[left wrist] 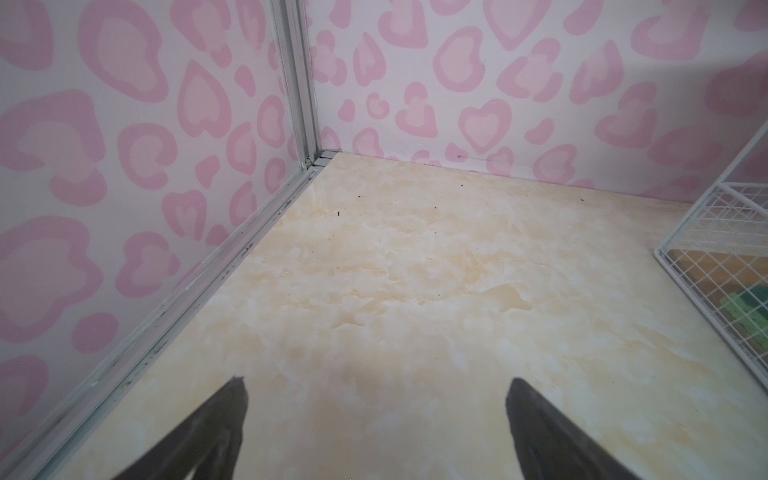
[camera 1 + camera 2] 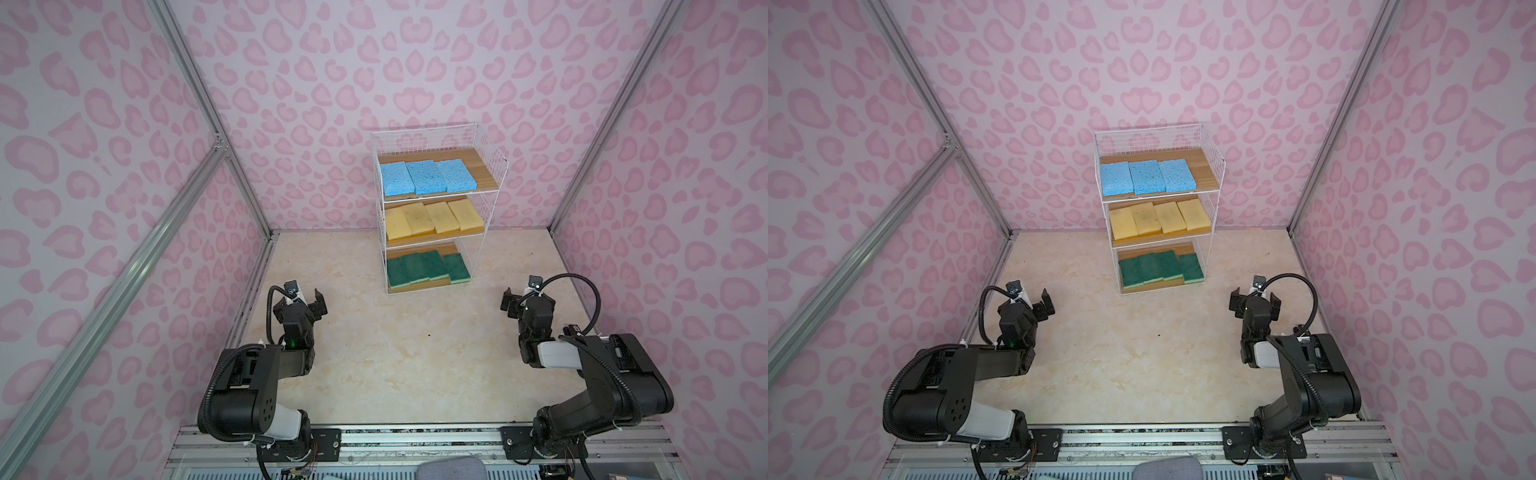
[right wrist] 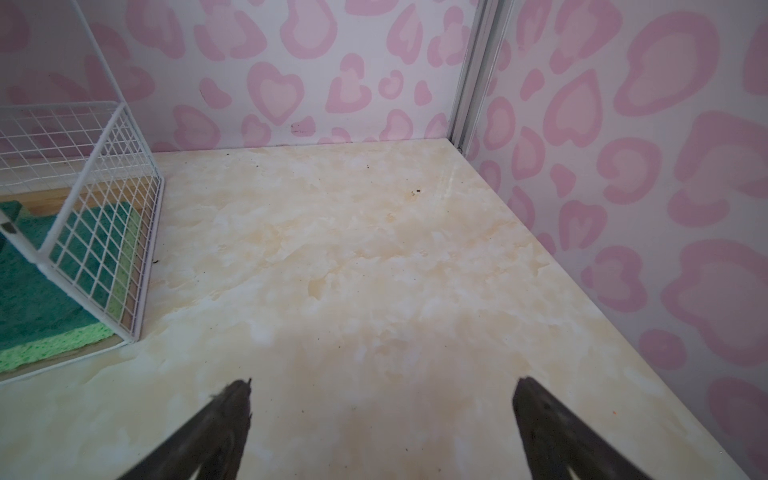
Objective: Place and organize the cleaning sponges onto the shelf
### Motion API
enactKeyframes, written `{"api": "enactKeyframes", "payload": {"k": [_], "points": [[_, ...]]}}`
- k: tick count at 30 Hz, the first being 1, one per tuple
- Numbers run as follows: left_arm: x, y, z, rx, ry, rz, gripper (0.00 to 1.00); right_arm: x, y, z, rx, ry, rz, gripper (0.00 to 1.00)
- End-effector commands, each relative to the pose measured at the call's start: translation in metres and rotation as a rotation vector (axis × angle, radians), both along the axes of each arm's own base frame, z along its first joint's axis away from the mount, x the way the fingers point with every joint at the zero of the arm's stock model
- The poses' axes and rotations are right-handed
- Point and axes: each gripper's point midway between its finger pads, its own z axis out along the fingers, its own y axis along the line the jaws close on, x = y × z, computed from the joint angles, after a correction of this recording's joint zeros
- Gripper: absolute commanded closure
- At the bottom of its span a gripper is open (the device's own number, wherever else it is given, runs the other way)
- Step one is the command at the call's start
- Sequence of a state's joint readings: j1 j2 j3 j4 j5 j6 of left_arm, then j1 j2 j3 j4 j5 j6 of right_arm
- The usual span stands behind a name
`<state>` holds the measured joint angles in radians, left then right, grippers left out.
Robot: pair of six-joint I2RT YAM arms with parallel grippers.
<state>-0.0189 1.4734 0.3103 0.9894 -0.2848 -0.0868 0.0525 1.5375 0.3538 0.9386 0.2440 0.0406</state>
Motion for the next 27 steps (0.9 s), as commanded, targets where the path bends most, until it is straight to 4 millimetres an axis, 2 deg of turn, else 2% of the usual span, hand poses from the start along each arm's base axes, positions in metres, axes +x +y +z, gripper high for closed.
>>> {"api": "enactKeyframes", "payload": {"k": [1, 6, 7, 10, 11, 12, 14, 16, 18, 20, 27], "points": [[0.002, 0.000, 0.005, -0.003, -0.023, -0.001, 0.02, -0.002, -0.001, 0.001, -0.006, -0.009, -0.007, 0.00], [0.000, 0.000, 0.006, -0.004, -0.027, -0.001, 0.02, -0.006, -0.002, 0.007, -0.006, -0.049, -0.012, 0.00], [-0.001, 0.001, 0.007, -0.004, -0.032, 0.006, 0.02, -0.013, -0.004, 0.011, -0.002, -0.083, -0.020, 0.00], [-0.019, 0.012, 0.014, -0.034, -0.110, 0.062, 0.02, -0.052, -0.015, 0.023, 0.039, -0.247, -0.056, 0.01], [-0.023, 0.012, 0.015, -0.041, -0.127, 0.054, 0.02, -0.056, -0.015, 0.022, 0.053, -0.269, -0.036, 0.00], [-0.023, 0.013, 0.014, -0.041, -0.125, 0.055, 0.02, -0.055, -0.017, 0.020, 0.056, -0.271, -0.042, 0.01], [-0.015, 0.013, 0.011, -0.039, -0.091, 0.056, 0.02, -0.038, -0.014, 0.017, 0.046, -0.226, -0.031, 0.00], [0.002, 0.003, 0.005, -0.014, -0.021, 0.004, 0.02, -0.021, -0.010, 0.003, 0.038, -0.088, -0.008, 0.00], [0.005, -0.008, 0.005, 0.000, -0.016, -0.059, 0.02, -0.001, -0.006, 0.003, 0.018, -0.022, -0.011, 0.00], [0.005, -0.008, 0.005, -0.006, -0.013, -0.063, 0.02, -0.008, -0.001, 0.005, -0.028, -0.051, -0.027, 0.00], [0.005, -0.008, 0.005, -0.007, -0.014, -0.066, 0.02, -0.004, 0.000, 0.002, -0.025, -0.014, -0.020, 0.00]]}}
